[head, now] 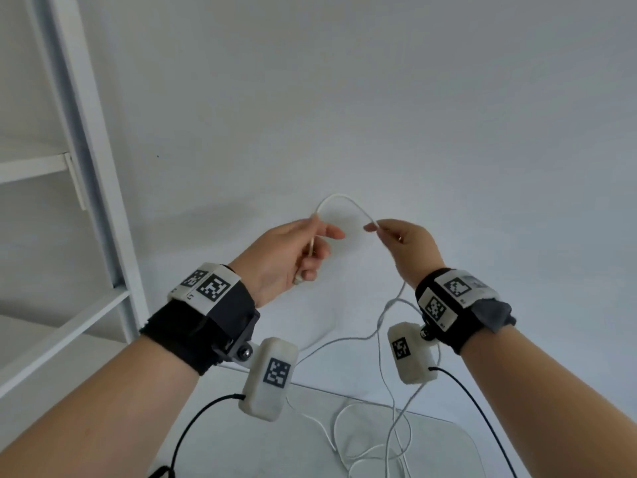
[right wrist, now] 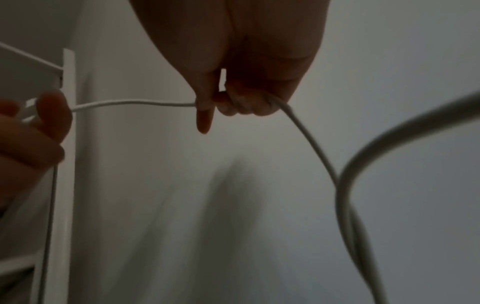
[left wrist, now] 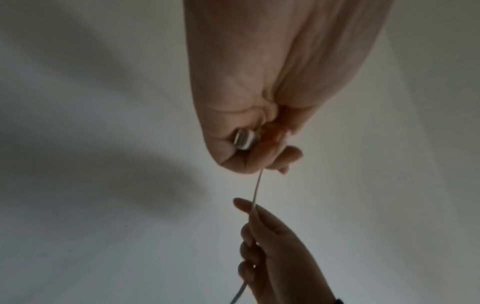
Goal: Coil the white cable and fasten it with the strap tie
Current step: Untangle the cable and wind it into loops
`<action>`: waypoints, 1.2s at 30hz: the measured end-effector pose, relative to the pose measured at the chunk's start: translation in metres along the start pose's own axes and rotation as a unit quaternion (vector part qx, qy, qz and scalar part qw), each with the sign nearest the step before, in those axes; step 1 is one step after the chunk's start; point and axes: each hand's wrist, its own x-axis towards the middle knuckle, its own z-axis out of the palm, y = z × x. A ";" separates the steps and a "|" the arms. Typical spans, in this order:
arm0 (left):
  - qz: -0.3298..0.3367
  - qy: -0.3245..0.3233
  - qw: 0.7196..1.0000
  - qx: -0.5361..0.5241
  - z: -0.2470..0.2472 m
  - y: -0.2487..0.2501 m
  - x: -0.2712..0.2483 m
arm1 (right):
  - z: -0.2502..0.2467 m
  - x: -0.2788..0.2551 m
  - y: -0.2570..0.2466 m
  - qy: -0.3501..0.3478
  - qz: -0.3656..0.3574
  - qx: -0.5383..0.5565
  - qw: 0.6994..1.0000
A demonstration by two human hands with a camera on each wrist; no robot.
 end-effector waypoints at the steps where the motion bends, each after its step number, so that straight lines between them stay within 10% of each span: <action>1: 0.002 0.012 0.999 -0.034 0.000 0.001 0.001 | 0.002 -0.003 0.001 -0.022 0.002 -0.011 1.000; 12: 0.077 -0.005 0.962 -0.263 -0.011 0.006 0.007 | 0.041 -0.042 0.021 -0.164 0.036 0.089 0.982; 21: 0.169 0.111 0.956 -0.210 -0.026 0.007 0.022 | 0.052 -0.058 0.037 -0.208 0.076 0.148 0.964; 31: 0.208 0.161 0.953 -0.153 -0.047 0.016 0.022 | 0.034 -0.064 0.074 -0.204 0.072 -0.027 0.976; 36: 0.260 0.169 0.940 -0.138 -0.068 0.048 0.015 | 0.017 -0.088 0.125 -0.278 0.171 -0.164 0.931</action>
